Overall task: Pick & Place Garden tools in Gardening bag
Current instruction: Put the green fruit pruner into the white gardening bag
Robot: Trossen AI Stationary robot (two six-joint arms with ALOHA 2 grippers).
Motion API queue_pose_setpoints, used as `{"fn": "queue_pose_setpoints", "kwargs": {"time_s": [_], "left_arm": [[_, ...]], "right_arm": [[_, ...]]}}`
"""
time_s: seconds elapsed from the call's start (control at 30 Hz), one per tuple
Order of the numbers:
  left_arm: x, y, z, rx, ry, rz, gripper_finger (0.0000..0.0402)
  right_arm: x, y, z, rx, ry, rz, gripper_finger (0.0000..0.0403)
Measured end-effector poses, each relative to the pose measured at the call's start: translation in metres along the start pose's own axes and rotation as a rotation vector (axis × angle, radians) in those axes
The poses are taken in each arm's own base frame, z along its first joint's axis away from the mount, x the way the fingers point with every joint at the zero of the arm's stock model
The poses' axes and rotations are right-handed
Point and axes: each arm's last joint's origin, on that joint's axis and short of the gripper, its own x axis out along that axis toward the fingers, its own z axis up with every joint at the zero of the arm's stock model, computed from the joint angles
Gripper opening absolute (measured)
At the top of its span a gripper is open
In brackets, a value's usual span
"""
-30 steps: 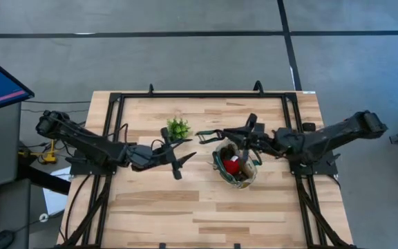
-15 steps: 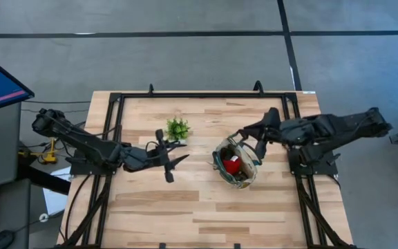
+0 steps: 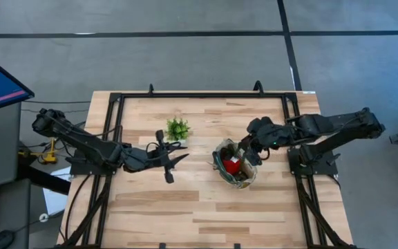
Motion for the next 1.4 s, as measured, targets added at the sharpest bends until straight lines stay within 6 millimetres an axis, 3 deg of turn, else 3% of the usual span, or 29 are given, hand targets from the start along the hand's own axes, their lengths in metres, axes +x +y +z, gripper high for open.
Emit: {"fn": "queue_pose_setpoints", "kwargs": {"time_s": [0.37,0.73,0.9,1.1,1.4], "left_arm": [[0.000,-0.001,-0.003,-0.020,0.028,-0.006,0.0068],[0.000,-0.001,-0.004,-0.018,0.031,-0.006,0.0055],[0.000,-0.001,-0.004,-0.028,0.036,-0.007,0.0053],[0.000,-0.001,-0.008,-0.025,0.066,-0.011,0.0053],[0.000,-0.002,-0.012,-0.018,0.097,-0.015,0.0053]], "right_arm": [[-0.003,0.000,-0.002,0.039,0.053,0.055,0.0021],[0.016,0.001,-0.005,0.030,0.164,0.022,0.0021],[0.040,0.002,-0.006,0.016,0.246,-0.037,0.0021],[0.078,0.010,-0.005,-0.025,0.349,0.018,0.0021],[0.125,0.006,-0.008,-0.062,0.476,0.003,0.0020]]}}
